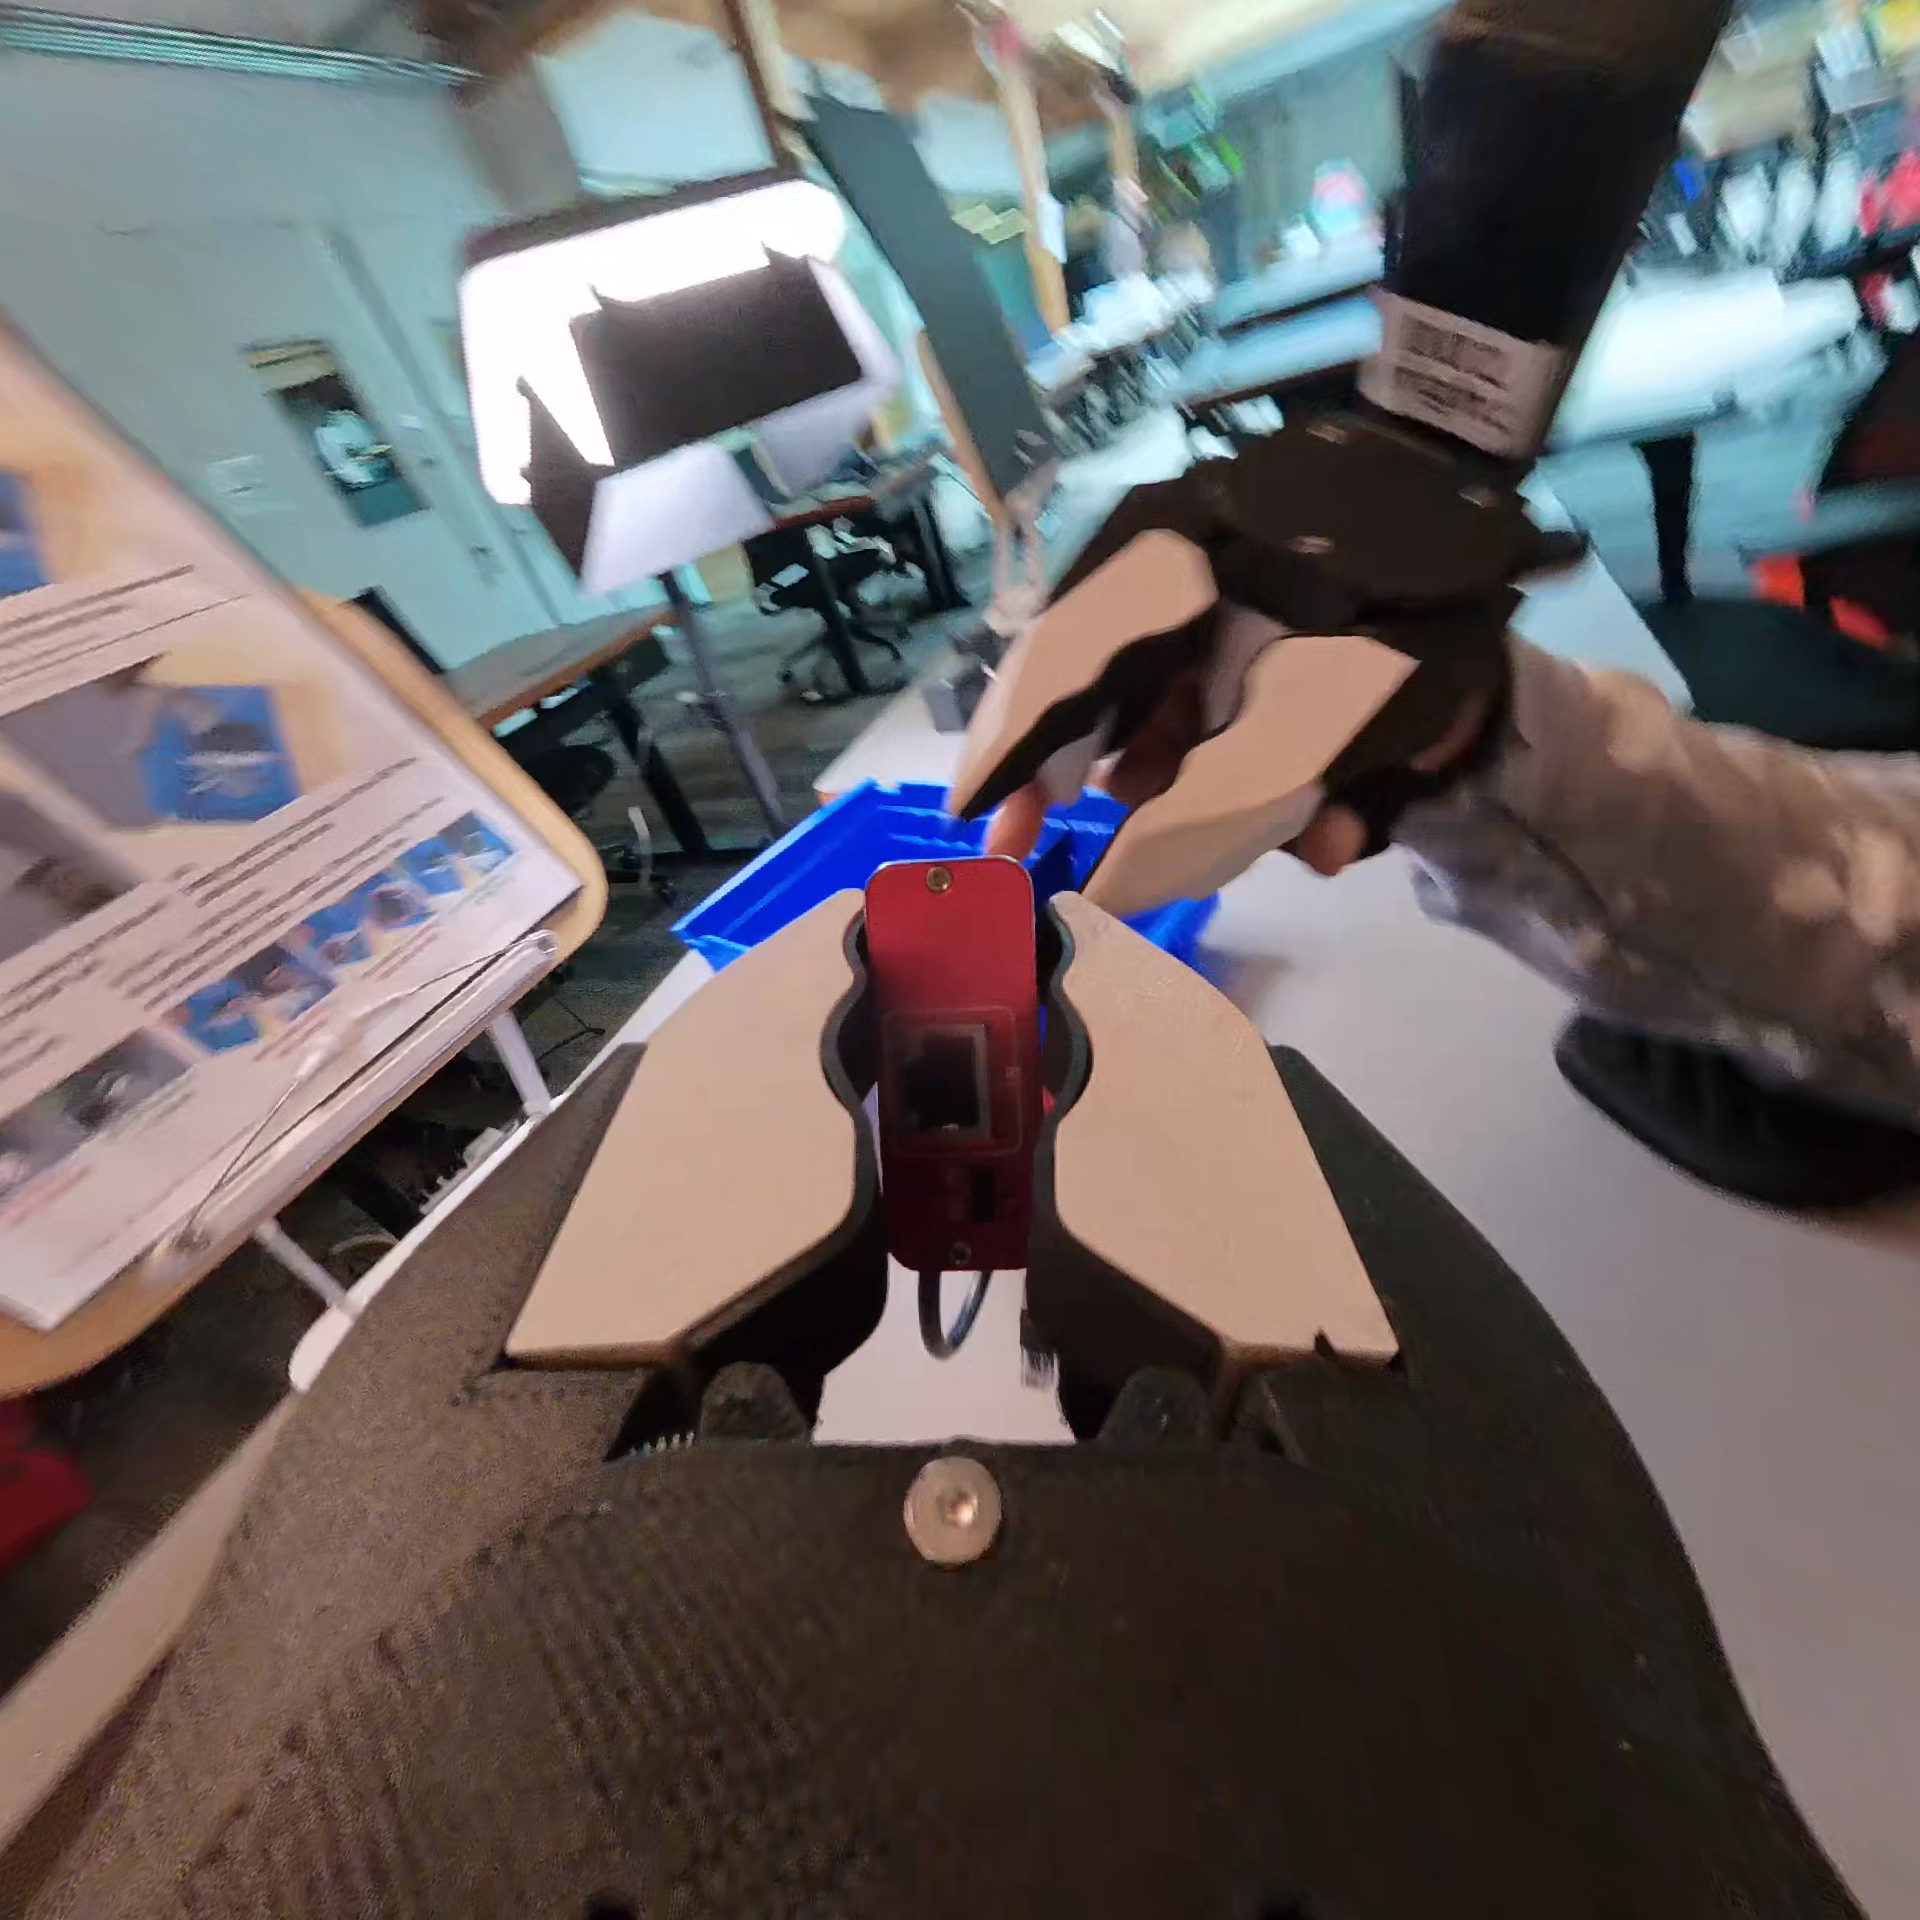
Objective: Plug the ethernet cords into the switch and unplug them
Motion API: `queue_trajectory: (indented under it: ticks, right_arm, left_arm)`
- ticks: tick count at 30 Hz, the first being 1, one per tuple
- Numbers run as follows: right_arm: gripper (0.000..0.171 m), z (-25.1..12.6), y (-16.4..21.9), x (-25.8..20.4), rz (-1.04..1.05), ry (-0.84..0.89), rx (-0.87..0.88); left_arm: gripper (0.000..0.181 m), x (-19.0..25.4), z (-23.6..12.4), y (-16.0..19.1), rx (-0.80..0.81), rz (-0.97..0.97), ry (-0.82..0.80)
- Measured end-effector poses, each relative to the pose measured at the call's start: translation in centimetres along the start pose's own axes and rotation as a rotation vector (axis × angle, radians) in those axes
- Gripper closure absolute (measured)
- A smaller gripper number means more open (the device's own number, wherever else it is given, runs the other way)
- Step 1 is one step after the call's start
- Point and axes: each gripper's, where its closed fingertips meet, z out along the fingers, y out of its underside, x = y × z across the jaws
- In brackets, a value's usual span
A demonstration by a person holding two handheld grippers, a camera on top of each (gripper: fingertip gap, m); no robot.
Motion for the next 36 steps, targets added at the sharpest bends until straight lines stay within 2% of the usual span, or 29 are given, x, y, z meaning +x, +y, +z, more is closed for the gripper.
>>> queue_trajectory:
  ticks: [2,4,5,7,9,11,13,17,19,23,26,28,31,36]
  right_arm:
    - [0.136,-1.3,-1.6,1.5,0.055,0.069,0.095]
    - [0.133,-1.5,-1.8,1.7,0.042,0.099,0.080]
    - [0.136,-1.0,-1.4,0.9,0.025,0.076,0.043]
    - [0.138,0.8,-0.7,-2.7,0.090,-0.090,-0.007]
    - [0.137,3.5,-0.3,-6.5,0.277,-0.263,-0.015]
    - [0.127,6.2,0.4,-8.4,0.435,-0.314,0.021]
    - [0.118,7.8,1.4,-8.2,0.557,-0.298,0.071]
    - [0.116,5.3,-1.5,-4.6,0.694,-0.303,0.344]
    - [0.118,3.3,-2.9,-3.2,0.704,-0.313,0.422]
    - [0.136,1.9,-2.5,-2.3,0.674,-0.322,0.377]
    - [0.140,1.2,-2.3,-2.3,0.623,-0.362,0.345]
    - [0.143,1.0,-2.0,-2.1,0.582,-0.347,0.327]
    - [0.142,0.6,-1.8,-2.4,0.575,-0.394,0.302]
    - [0.133,0.6,-2.0,-2.3,0.563,-0.378,0.357]
  left_arm:
    - [0.152,-2.7,-1.4,-0.5,0.111,-0.164,-0.057]
    - [0.153,-5.2,-2.7,-0.8,0.247,-0.358,-0.082]
    - [0.153,-6.4,-3.3,-0.8,0.312,-0.441,-0.102]
    - [0.153,-8.1,-4.1,-0.3,0.421,-0.565,-0.140]
    - [0.153,-8.7,-4.3,-0.1,0.507,-0.649,-0.155]
    - [0.153,-8.2,-4.0,-0.5,0.566,-0.671,-0.145]
    - [0.154,-6.7,-3.5,-1.5,0.606,-0.653,-0.104]
    - [0.153,-2.8,-2.1,-4.0,0.640,-0.584,0.046]
    - [0.153,-1.1,-1.1,-4.4,0.616,-0.582,0.140]
    - [0.153,0.2,-0.1,-4.2,0.574,-0.570,0.200]
    - [0.154,0.8,0.3,-3.6,0.444,-0.559,0.258]
    - [0.153,0.8,0.0,-3.4,0.378,-0.487,0.232]
    - [0.153,1.3,-0.2,-2.9,0.271,-0.363,0.201]
    - [0.154,2.2,0.1,-2.4,0.151,-0.303,0.180]
